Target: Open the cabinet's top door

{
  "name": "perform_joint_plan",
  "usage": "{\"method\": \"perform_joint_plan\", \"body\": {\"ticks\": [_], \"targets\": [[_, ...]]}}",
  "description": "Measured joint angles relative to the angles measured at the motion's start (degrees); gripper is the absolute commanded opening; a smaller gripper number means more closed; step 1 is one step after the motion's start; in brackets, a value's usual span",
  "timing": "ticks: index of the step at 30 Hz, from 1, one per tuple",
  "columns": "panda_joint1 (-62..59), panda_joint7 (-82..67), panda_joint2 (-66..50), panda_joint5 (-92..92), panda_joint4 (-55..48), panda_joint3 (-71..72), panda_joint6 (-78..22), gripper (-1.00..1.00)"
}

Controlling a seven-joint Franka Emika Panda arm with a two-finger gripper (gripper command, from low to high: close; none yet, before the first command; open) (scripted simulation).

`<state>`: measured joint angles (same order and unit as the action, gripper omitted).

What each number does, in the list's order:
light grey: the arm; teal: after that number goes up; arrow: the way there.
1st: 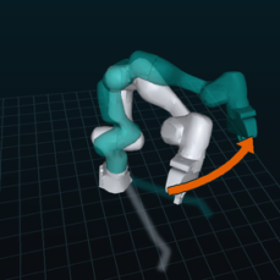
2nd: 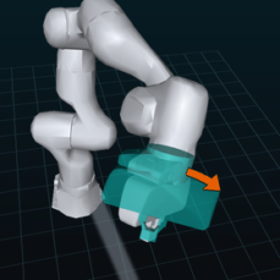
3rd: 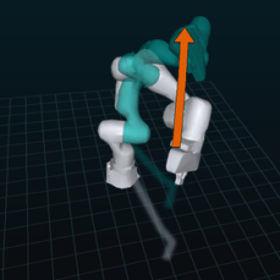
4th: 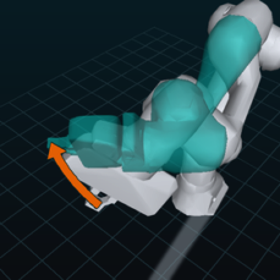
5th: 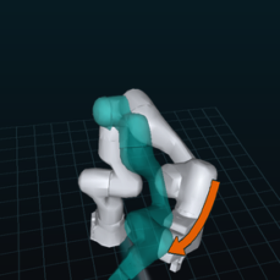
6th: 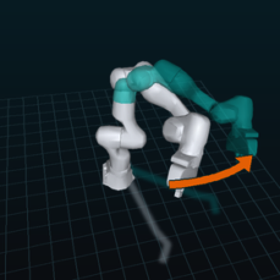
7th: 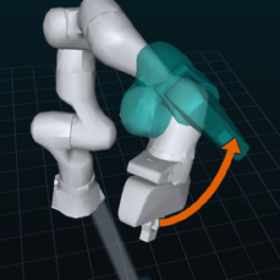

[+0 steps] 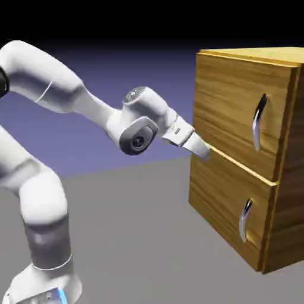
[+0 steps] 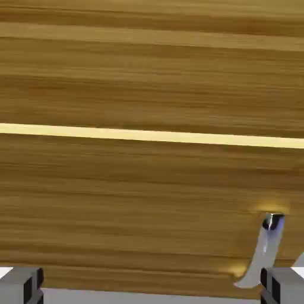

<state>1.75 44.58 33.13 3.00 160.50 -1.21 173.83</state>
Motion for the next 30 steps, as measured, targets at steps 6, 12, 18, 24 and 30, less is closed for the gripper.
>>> {"method": "perform_joint_plan", "body": {"ticks": [6, 12, 18, 24, 30], "targets": [[5.29, 10.55, 2.35, 14.95, -2.5, -6.02, -0.89, 1.0], [10.58, 21.1, 4.7, 29.9, -4.99, -12.04, -1.77, 1.0], [15.86, 31.65, 7.05, 44.85, -7.49, -18.05, -2.66, 1.0], [21.15, 42.2, 9.4, 59.8, -9.99, -24.07, -3.55, 1.0], [26.44, 52.75, 11.75, 74.75, -12.48, -30.09, -4.43, 1.0]]}}
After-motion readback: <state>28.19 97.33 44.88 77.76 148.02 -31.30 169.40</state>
